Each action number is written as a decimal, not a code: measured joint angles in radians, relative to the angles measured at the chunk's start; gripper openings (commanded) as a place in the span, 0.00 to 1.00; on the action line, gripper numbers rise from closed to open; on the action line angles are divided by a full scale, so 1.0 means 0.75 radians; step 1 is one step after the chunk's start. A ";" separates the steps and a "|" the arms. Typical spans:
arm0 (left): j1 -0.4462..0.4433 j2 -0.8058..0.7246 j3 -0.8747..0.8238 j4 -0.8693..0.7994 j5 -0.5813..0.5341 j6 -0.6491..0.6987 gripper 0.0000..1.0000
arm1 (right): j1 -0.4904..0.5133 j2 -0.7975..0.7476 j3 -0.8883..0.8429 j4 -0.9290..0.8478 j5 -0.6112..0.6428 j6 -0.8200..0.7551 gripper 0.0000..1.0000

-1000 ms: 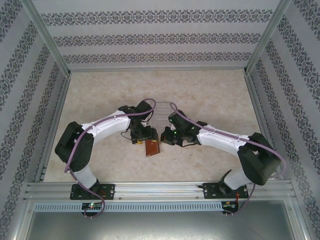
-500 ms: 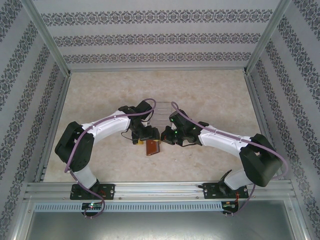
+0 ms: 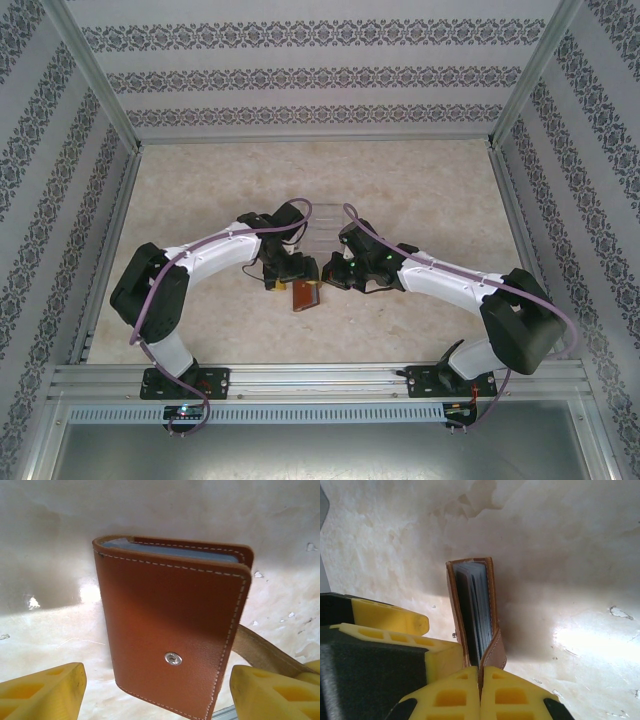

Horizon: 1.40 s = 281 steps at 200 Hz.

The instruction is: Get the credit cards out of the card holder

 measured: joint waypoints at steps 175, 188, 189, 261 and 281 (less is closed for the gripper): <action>0.000 -0.082 -0.004 -0.073 -0.143 0.000 0.47 | -0.021 -0.005 0.000 -0.007 0.001 -0.001 0.00; 0.000 -0.094 -0.004 -0.082 -0.156 0.000 0.43 | -0.026 -0.005 0.000 -0.008 0.001 -0.001 0.00; 0.000 -0.096 -0.004 -0.082 -0.159 -0.001 0.43 | -0.027 -0.005 0.000 -0.008 0.001 -0.001 0.00; 0.038 -0.181 -0.026 -0.141 -0.234 0.004 0.27 | -0.044 -0.019 0.000 -0.038 0.011 -0.001 0.00; 0.055 -0.182 -0.049 -0.146 -0.238 0.007 0.29 | -0.044 -0.025 0.000 -0.043 0.012 -0.001 0.00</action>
